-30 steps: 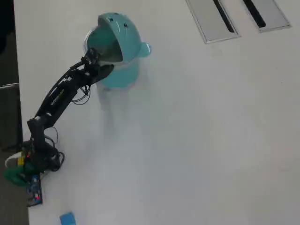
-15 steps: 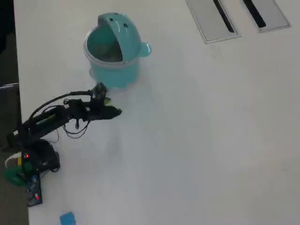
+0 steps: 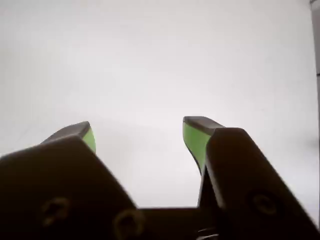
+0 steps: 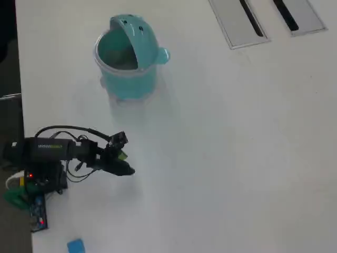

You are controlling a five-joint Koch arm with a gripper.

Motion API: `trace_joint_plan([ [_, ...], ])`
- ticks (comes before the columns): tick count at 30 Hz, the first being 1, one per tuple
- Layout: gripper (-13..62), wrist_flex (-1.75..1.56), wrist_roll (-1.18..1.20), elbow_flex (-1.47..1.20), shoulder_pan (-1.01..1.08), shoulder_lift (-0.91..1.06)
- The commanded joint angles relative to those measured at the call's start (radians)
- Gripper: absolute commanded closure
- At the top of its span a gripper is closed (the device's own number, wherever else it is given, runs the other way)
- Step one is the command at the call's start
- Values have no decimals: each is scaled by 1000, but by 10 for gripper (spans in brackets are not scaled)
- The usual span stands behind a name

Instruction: Grasp RGB lego blocks and put them in the bin one by one.

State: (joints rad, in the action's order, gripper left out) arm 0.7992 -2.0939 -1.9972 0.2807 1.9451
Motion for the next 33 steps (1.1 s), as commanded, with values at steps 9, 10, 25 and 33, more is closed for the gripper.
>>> trace_joint_plan([
  [9, 167, -172, -12, -117, 106, 15],
  [10, 167, -181, -12, -130, 121, 11],
  [25, 170, -227, -67, -193, 456, -54],
  [33, 171, -250, -81, -207, 595, -89],
])
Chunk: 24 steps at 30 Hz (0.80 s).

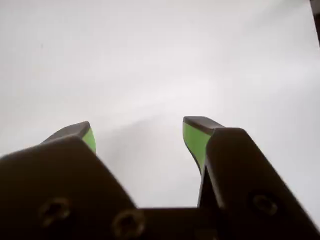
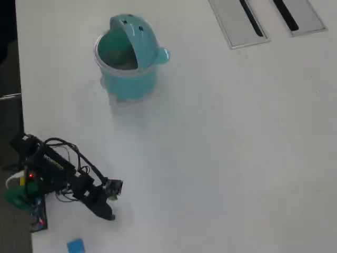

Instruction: Grasp RGB lego blocks and put them in the bin one by one.

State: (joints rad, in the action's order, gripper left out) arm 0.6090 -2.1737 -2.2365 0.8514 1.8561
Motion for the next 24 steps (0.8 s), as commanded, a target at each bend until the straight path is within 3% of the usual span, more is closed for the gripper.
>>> trace_joint_plan([
  [1, 171, -86, -2, 34, 37, -6],
  [16, 140, -189, -35, 2, 163, 18],
  [24, 136, -281, 83, -114, 192, 123],
])
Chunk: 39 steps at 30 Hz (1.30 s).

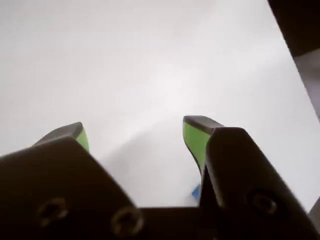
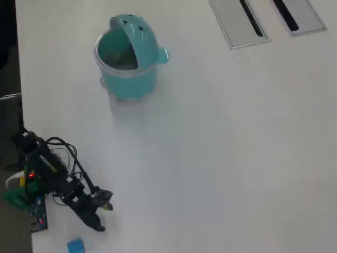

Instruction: Grasp RGB lego blocks and put them in the bin one by one.

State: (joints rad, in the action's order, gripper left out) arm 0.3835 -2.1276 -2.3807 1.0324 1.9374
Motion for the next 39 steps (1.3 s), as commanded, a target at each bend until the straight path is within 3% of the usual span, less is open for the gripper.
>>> trace_joint_plan([
  [1, 136, -66, 55, 21, 12, 49],
  [9, 139, -486, 152, -140, 83, -41],
  [18, 140, -163, 143, -43, 94, 109],
  [28, 141, -169, 141, -54, 178, 117],
  [39, 142, -624, 144, -43, 298, -156],
])
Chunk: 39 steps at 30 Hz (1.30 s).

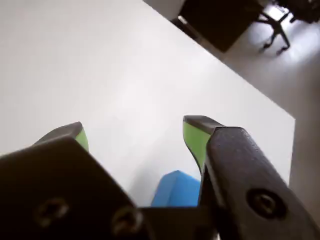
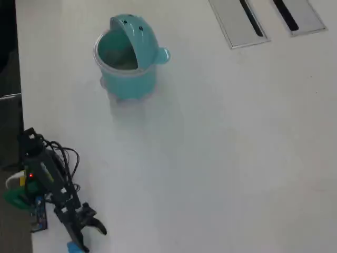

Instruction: Grasp RGB lego blocks and put them in the bin one by one.

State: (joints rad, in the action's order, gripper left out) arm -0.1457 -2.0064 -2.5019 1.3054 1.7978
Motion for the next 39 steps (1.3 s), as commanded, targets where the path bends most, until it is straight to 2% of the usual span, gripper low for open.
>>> trace_joint_plan([
  [1, 143, -92, 23, 100, 32, -41],
  [5, 145, -63, 55, 213, 66, -153],
  [11, 148, 26, 66, 258, 123, -163],
  [18, 156, 531, 175, 465, 189, -146],
  [24, 156, 643, 167, 560, 288, -238],
  [30, 157, 787, 158, 531, 295, -230],
  [39, 278, 818, 135, 422, 298, -163],
])
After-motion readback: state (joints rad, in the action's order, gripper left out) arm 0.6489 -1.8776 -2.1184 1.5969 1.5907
